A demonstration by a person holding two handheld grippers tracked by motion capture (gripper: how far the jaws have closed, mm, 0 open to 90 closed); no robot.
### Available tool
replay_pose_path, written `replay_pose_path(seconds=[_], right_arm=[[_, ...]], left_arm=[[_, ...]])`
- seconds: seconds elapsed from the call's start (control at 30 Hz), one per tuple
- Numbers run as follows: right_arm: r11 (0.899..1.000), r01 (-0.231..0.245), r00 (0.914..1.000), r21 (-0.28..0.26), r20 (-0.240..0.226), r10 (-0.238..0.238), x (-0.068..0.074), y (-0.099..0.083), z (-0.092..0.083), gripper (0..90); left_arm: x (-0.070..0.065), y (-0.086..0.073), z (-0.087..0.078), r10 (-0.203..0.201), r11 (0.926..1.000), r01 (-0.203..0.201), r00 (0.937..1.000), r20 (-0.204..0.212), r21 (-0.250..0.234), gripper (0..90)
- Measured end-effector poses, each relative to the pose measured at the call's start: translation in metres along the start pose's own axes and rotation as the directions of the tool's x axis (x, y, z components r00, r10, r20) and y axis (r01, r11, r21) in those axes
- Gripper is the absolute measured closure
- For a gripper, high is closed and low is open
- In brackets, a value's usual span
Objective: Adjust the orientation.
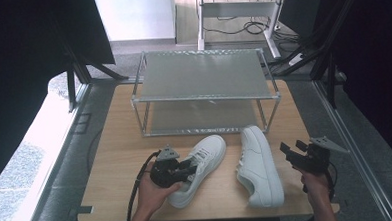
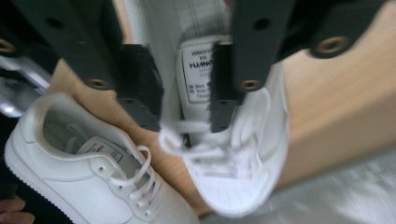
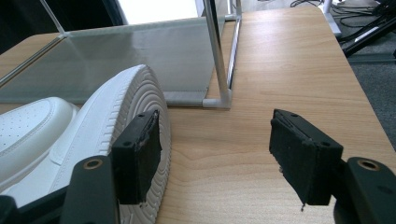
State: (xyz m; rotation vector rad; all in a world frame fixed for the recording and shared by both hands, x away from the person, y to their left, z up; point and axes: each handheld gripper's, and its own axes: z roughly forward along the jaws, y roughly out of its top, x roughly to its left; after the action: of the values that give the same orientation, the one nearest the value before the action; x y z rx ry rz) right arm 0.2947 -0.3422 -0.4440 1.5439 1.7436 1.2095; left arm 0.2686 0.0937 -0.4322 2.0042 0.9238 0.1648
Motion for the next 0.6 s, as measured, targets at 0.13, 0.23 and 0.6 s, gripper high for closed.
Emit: replay_pose_path(seconds=[0.13, 0.23, 0.6], right_arm=[[1.0, 0.003, 1.0, -0.001, 0.001, -0.003, 0.001, 0.0, 0.001, 34.1], [1.0, 0.003, 1.0, -0.002, 0.001, -0.003, 0.002, 0.0, 0.001, 34.1], [1.0, 0.017, 0.9999, -0.002, -0.002, -0.017, 0.004, 0.0, 0.0, 34.1]], left_arm=[[0.004, 0.01, -0.012, -0.009, 0.9991, 0.011, 0.9991, 0.042, -0.042, 45.6], [0.013, 0.013, -0.015, -0.033, 0.998, 0.035, 0.9988, 0.037, -0.053, 36.6], [0.043, -0.001, -0.036, -0.099, 0.9863, 0.099, 0.9951, 0.006, -0.133, 32.7]])
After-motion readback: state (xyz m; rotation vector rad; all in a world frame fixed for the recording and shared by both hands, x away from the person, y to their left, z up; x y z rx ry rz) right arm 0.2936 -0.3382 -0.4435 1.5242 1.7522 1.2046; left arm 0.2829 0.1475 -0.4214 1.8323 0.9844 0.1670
